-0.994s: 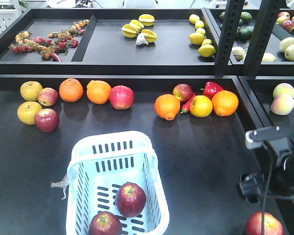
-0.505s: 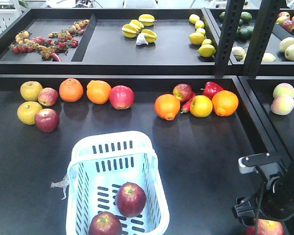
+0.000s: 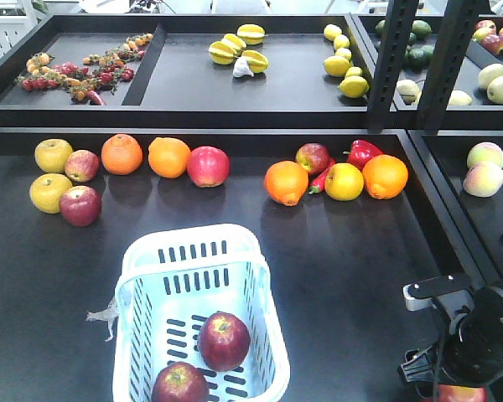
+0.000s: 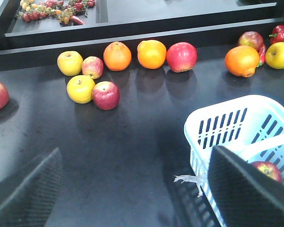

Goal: Pick three apples into basket with both arms
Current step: 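Close the right gripper on the red apple and lift it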

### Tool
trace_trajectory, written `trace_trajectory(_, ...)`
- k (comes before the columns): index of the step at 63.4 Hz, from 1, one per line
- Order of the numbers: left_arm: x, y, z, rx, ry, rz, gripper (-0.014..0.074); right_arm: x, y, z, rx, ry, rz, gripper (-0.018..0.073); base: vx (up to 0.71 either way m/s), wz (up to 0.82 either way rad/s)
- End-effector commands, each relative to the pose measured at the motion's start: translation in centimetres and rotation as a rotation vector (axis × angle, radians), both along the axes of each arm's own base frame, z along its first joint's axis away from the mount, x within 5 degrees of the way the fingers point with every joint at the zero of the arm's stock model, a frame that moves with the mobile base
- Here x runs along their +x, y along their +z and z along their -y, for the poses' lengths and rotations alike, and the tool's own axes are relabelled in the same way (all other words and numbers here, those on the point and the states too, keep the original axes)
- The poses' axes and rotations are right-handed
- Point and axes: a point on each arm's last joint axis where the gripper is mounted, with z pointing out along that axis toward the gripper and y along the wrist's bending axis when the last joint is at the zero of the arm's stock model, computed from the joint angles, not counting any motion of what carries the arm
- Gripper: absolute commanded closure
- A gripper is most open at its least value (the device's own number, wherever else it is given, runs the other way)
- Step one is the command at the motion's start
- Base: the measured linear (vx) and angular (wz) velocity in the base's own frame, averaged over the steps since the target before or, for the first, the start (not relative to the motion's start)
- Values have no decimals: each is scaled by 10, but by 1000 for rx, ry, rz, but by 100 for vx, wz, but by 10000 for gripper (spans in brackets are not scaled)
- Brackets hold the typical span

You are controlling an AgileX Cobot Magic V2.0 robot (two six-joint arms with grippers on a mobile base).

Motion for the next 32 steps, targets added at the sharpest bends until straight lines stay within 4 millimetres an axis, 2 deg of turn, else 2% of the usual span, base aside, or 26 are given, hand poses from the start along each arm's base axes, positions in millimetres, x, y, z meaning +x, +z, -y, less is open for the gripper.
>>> trace_trajectory(1,2,11,1,-12,-9,73,7,9,7,0,4,12,65,-57,0,0)
trace_trajectory(23,2,11,1,-12,-9,73,7,7,-20,1,-13,13,-49,-41,0,0)
trace_trajectory(32,2,11,1,-12,-9,73,7,6,-24,1,-16,8,-68,-17,0,0)
